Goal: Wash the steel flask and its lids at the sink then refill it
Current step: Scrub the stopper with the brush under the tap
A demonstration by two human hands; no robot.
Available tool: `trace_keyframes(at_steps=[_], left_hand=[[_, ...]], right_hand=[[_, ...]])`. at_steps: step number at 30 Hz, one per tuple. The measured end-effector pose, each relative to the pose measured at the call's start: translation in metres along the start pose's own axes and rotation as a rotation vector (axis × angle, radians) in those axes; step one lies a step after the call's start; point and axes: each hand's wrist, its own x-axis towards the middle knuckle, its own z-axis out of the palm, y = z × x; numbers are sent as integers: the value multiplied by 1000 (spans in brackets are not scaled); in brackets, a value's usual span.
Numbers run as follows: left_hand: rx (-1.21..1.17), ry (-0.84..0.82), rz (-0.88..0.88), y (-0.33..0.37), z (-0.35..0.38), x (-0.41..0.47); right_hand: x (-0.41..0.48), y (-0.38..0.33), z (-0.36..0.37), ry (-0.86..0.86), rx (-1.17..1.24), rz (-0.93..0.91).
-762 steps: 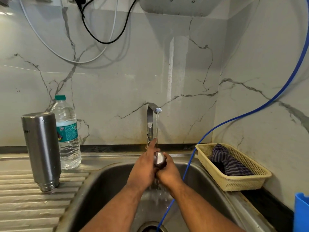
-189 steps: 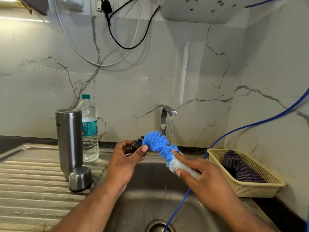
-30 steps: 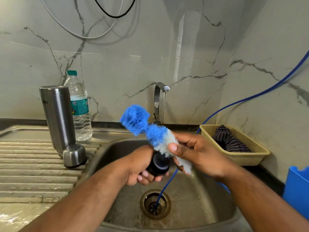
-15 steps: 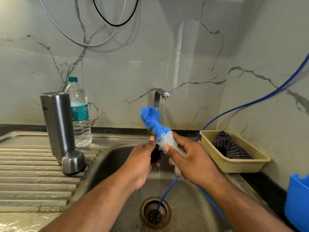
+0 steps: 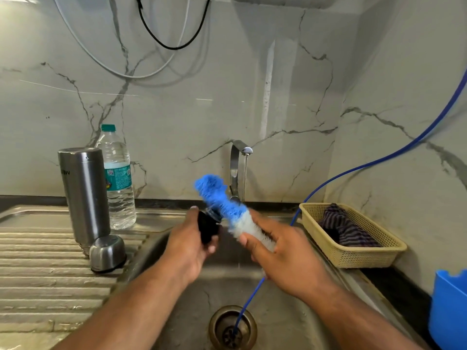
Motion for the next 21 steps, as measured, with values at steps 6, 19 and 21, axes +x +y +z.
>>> trace_keyframes(at_steps=[6, 19, 21], left_hand=[[256, -122, 83, -12, 12, -17], [181, -128, 109, -7, 10, -13], [166, -108, 104, -3, 6, -12]], right_hand=[[2, -2, -1, 91, 34, -17], [1, -4, 3, 26, -27, -32], [-2, -4, 3, -17, 6, -27]])
